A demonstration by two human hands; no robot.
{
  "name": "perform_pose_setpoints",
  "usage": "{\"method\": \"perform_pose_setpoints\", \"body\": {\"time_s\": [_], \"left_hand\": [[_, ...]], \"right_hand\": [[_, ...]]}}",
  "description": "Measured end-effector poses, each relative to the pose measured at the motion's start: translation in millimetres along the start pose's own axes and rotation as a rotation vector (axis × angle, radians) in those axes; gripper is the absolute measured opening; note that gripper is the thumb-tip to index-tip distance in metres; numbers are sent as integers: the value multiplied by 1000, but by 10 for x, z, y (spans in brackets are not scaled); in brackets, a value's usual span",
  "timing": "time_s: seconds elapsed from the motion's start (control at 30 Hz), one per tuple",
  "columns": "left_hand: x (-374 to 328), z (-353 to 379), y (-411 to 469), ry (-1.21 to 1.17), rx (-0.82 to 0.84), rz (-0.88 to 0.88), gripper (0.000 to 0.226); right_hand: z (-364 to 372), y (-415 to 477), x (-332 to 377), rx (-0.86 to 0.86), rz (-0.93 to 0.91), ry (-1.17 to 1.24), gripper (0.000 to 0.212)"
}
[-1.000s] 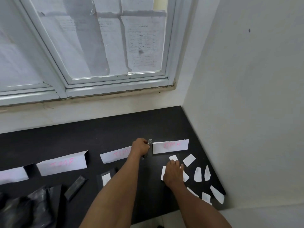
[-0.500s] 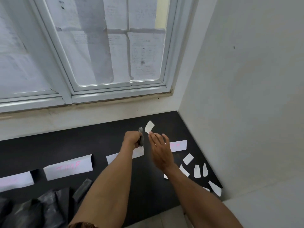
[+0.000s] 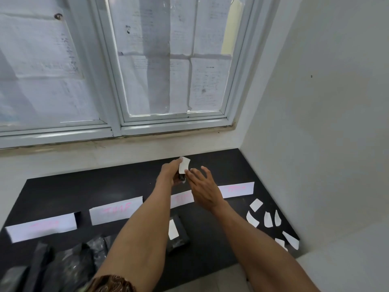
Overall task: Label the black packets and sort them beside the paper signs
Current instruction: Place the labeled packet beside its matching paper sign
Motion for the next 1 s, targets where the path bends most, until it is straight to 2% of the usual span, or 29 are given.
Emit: {"method": "perform_pose_setpoints", "body": {"time_s": [0.13,0.3,0.4,0.5,0.63,0.77,0.87,1.0], "left_hand": [[-28,-152,-36,59,17,-24,30],[-84,-354,-110,4,-4,0,33],[-104,-461,-155,-33,1,26,36],[-103,-551,-171,-55,27,32,41],[-127,-604,-194,2,71,65,50],[-150,-590,-250,46,156,80,62],[-149,-570,-293,26,192,89,58],[-136,-591,-343,-41,185,88,46]], "right_hand": [[-59,63,124,-24,-24,-9,47],[-133,112,278,-45,-26,80,47],[-202,136,367,-95,-5,159,40],[-341,187,369,-226,136,306,25],[-412,303,271,-320,388,496,12],[-198,367,195,-229,714,1035,27],[-179,367,198,-263,780,1109,27],[-202,333,206,-345,781,1107,26]]}}
Point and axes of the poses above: each hand's wrist, its own y-axis towards the middle knuckle, its own z-axis out of the palm, x = y × z, the point moved 7 cm from there along y, towards the middle knuckle
